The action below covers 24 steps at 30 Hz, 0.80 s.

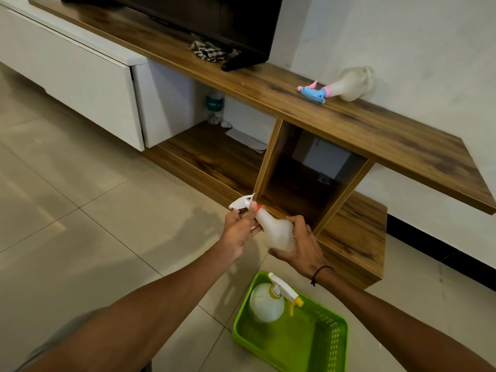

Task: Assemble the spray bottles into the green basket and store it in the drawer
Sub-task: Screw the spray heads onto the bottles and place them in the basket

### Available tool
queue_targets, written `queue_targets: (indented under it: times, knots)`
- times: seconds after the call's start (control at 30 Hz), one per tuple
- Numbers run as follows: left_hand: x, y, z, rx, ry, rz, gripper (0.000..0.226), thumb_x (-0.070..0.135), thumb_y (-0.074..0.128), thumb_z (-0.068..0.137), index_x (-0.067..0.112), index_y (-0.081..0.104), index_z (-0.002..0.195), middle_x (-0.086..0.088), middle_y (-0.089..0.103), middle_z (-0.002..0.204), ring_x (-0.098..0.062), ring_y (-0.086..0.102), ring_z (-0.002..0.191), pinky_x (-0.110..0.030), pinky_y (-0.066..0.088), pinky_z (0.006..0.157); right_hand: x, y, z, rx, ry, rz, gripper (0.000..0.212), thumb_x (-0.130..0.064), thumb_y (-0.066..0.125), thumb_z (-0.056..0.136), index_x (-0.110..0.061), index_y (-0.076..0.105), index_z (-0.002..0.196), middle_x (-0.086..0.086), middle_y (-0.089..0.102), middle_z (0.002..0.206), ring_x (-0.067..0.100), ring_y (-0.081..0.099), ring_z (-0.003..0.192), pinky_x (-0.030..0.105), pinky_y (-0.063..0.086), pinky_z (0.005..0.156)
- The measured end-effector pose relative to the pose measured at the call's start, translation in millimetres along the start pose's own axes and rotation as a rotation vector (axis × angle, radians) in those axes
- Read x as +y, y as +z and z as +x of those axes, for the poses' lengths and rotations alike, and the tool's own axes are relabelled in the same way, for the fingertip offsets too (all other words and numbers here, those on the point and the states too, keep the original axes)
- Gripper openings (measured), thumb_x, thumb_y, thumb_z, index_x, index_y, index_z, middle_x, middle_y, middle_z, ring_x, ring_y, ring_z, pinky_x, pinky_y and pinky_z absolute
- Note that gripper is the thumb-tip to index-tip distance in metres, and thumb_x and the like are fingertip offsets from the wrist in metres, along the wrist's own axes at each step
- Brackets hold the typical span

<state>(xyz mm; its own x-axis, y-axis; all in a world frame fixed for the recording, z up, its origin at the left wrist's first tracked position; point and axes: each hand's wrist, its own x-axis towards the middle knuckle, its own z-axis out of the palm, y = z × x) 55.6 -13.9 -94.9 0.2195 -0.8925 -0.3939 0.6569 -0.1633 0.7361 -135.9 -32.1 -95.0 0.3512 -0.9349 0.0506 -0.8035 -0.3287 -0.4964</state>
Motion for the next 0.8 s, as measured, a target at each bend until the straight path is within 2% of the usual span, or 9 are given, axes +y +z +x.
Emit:
queue_targets:
  times: [0.2,0.37,0.43,0.5,0.57,0.63,0.73,0.77,0.8]
  knots:
    - [6,0,1,-0.055,-0.034,-0.065,0.045,0.027,0.073,0.096,0.008,0.061,0.135,-0.01,0.079,0.124,-0.023,0.074,0.118,-0.032,0.067,0.077,-1,-10,2,-0.011,-0.009,-0.019,0.096,-0.061,0.085,0.065,-0.032,0.032,0.139,0.0,0.045,0.137,0.018,0.052,0.114,0.039,0.062,0.085]
    - [10,-4,4,-0.096,-0.036,-0.14,0.041,0.023,0.072,0.097,0.009,0.062,0.133,-0.011,0.08,0.122,-0.025,0.075,0.12,-0.034,0.067,0.085,1,-18,3,-0.02,-0.024,0.068,0.095,-0.065,0.083,0.064,-0.04,0.035,0.141,-0.005,0.045,0.13,0.017,0.054,0.11,0.034,0.06,0.084]
    - [10,-4,4,-0.131,-0.021,-0.143,0.034,0.024,0.07,0.098,0.012,0.063,0.13,-0.01,0.08,0.121,-0.024,0.074,0.121,-0.034,0.066,0.089,-3,-20,3,-0.027,-0.016,0.137,0.091,-0.062,0.085,0.068,-0.035,0.04,0.142,-0.006,0.049,0.13,0.015,0.056,0.108,0.03,0.061,0.083]
    - [11,-4,3,-0.175,-0.018,-0.142,0.031,0.026,0.067,0.1,0.013,0.063,0.128,-0.009,0.08,0.121,-0.023,0.074,0.119,-0.034,0.066,0.089,-8,-22,2,-0.039,0.035,0.272,0.081,-0.058,0.085,0.074,-0.025,0.051,0.14,-0.003,0.058,0.126,0.014,0.063,0.103,0.03,0.063,0.077]
    - [11,-3,1,-0.215,-0.044,-0.169,0.037,0.03,0.068,0.097,0.012,0.063,0.129,-0.01,0.08,0.12,-0.023,0.076,0.114,-0.037,0.066,0.09,-11,-24,2,-0.138,0.179,0.598,0.073,-0.065,0.075,0.079,-0.018,0.061,0.134,0.01,0.07,0.111,0.021,0.071,0.088,0.038,0.063,0.064]
    - [8,-3,0,-0.239,-0.068,-0.203,0.048,0.033,0.072,0.09,0.01,0.063,0.131,-0.013,0.079,0.121,-0.024,0.078,0.111,-0.042,0.065,0.093,-13,-30,1,-0.265,0.356,0.878,0.078,-0.077,0.06,0.079,-0.016,0.067,0.126,0.021,0.072,0.095,0.028,0.071,0.073,0.03,0.051,0.051]
    - [9,2,0,-0.261,-0.05,-0.192,0.054,0.032,0.074,0.089,0.007,0.063,0.135,-0.016,0.077,0.127,-0.027,0.077,0.115,-0.045,0.065,0.093,-6,-31,4,-0.383,0.512,1.056,0.091,-0.085,0.048,0.081,-0.01,0.066,0.128,0.028,0.067,0.103,0.04,0.067,0.084,0.027,0.047,0.056]
    - [11,2,0,-0.272,-0.042,-0.183,0.055,0.032,0.075,0.088,0.006,0.064,0.136,-0.017,0.076,0.129,-0.027,0.077,0.116,-0.044,0.065,0.093,-4,-30,6,-0.397,0.529,1.096,0.093,-0.086,0.045,0.081,-0.009,0.065,0.131,0.033,0.065,0.11,0.045,0.065,0.093,0.03,0.051,0.062]
    - [12,3,0,-0.283,-0.037,-0.176,0.057,0.032,0.076,0.087,0.005,0.065,0.136,-0.018,0.075,0.13,-0.027,0.076,0.117,-0.044,0.065,0.094,-1,-29,8,-0.394,0.537,1.13,0.094,-0.087,0.04,0.082,-0.01,0.067,0.13,0.039,0.061,0.119,0.05,0.062,0.102,0.039,0.053,0.074]
